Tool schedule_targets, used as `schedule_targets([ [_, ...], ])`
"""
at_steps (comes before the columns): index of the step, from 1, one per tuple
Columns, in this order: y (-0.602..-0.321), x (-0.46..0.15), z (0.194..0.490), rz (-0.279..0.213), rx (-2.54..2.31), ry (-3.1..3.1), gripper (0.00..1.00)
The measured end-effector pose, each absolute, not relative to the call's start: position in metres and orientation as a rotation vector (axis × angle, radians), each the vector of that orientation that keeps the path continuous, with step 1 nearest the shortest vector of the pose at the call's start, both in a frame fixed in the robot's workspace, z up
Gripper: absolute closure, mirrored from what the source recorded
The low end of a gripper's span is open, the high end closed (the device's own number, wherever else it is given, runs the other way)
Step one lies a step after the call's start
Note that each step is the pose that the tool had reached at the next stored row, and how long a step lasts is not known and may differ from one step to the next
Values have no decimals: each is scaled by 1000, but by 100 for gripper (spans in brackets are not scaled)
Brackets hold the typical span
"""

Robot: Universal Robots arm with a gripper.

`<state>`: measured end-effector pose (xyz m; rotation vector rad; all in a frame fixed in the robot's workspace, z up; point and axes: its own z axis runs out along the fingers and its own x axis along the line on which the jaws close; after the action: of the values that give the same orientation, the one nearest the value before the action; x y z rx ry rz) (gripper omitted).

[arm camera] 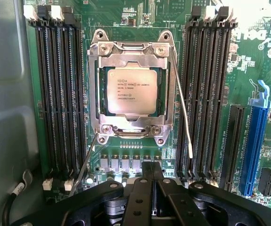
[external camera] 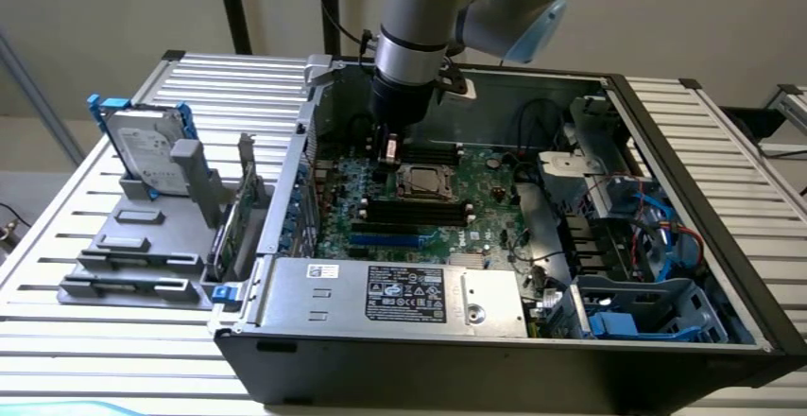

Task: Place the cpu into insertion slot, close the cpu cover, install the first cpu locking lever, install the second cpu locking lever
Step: 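Install the first cpu locking lever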

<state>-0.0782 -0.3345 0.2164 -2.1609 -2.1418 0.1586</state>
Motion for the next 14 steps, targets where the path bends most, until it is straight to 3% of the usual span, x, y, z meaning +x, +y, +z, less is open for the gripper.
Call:
schedule_targets([
  [14,-334,-81,220,104,-2262,-1979,89],
])
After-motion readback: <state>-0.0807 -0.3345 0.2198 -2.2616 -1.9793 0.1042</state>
